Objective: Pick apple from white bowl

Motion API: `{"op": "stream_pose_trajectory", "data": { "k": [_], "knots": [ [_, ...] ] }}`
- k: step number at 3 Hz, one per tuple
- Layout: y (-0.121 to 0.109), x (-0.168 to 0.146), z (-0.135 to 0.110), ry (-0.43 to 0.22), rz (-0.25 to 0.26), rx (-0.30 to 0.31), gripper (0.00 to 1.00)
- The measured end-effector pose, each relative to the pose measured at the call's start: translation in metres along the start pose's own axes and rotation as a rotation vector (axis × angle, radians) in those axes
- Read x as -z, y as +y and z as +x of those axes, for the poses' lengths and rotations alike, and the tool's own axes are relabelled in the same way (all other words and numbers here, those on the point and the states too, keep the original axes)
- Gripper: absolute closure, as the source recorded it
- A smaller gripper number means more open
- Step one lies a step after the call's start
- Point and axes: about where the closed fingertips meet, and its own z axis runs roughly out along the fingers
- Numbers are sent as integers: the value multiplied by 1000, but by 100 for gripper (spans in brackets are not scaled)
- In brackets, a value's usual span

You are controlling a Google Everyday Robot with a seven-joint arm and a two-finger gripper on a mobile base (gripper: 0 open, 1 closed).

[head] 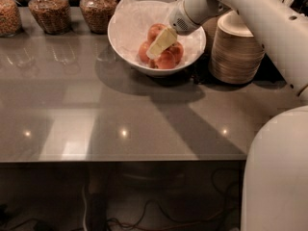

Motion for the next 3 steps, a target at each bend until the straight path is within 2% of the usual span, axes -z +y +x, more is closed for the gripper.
{"op": "stream_pose_trajectory", "data": {
  "k": [1,3],
  "knots": [
    [2,-4,3,4,-12,-15,24],
    [2,-1,11,5,-9,-47,71]
  ]
}}
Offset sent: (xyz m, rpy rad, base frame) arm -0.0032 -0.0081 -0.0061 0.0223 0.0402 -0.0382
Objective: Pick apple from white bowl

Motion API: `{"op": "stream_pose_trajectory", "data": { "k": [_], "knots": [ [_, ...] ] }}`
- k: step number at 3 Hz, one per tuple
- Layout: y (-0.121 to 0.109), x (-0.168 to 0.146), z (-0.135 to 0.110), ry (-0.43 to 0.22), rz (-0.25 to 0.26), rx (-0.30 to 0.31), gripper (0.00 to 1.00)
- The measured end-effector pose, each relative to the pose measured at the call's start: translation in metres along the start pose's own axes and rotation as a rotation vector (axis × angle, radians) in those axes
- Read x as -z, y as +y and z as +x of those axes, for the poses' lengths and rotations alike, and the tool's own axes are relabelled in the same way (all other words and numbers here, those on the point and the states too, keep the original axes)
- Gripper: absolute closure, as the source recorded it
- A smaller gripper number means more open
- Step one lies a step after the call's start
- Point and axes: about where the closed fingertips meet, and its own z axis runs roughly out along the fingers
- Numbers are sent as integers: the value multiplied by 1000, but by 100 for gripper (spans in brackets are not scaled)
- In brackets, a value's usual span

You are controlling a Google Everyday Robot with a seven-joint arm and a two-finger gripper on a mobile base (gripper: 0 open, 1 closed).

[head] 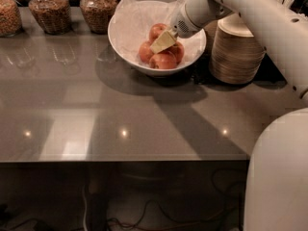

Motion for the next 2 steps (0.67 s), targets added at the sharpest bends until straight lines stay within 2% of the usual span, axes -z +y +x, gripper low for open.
{"op": "stream_pose_trajectory", "data": {
  "k": [1,2],
  "knots": [
    [0,14,5,-18,13,-2,94],
    [7,36,6,-50,13,27,100]
  ]
}}
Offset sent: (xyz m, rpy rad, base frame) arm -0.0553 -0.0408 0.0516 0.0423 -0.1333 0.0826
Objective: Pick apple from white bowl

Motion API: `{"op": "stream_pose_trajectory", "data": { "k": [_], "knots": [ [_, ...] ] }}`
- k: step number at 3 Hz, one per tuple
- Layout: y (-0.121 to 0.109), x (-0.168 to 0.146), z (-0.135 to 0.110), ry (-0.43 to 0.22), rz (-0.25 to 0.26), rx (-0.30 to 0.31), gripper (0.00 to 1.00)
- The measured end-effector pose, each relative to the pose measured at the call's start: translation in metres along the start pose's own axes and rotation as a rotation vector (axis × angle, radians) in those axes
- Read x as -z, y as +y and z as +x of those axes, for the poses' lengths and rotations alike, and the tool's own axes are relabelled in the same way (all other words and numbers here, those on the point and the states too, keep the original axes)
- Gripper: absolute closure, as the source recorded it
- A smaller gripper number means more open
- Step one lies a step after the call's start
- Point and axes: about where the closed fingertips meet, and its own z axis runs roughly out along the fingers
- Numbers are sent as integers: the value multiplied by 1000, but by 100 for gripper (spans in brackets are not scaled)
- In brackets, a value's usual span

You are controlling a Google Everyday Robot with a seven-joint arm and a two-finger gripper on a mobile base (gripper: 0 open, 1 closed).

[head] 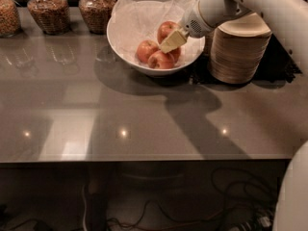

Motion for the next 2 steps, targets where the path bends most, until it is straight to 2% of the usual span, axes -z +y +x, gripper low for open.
{"op": "stream_pose_trajectory", "data": {
  "k": [1,2],
  "knots": [
    [25,44,4,-21,-36,88,100],
    [63,93,18,-11,-100,161,100]
  ]
}}
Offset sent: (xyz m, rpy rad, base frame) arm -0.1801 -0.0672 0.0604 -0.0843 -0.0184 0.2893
